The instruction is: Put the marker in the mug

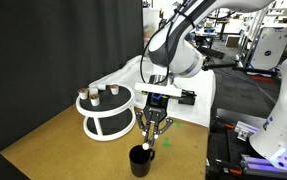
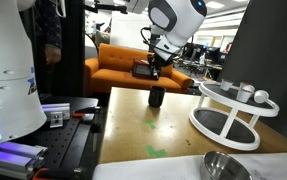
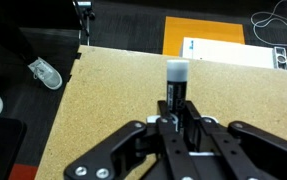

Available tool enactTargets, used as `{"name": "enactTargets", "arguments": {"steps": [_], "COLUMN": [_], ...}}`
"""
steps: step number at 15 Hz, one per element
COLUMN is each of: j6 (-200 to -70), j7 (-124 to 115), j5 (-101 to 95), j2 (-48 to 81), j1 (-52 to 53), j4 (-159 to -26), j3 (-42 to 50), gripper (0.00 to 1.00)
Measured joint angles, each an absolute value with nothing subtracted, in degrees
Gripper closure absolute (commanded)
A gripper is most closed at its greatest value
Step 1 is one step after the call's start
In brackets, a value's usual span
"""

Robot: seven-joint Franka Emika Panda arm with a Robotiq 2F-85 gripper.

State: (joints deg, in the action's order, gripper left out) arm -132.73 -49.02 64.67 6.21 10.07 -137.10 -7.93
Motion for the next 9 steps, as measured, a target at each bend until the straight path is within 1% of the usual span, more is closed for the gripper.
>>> {"name": "enactTargets", "arguments": {"steps": [9], "j6": [-127.2], "j7": [-44.6], "j5": [64.7], "j2": [12.1], "j1": [11.0], "j4": [-131.5], "j3": [-8.8], "gripper": [0.95]}}
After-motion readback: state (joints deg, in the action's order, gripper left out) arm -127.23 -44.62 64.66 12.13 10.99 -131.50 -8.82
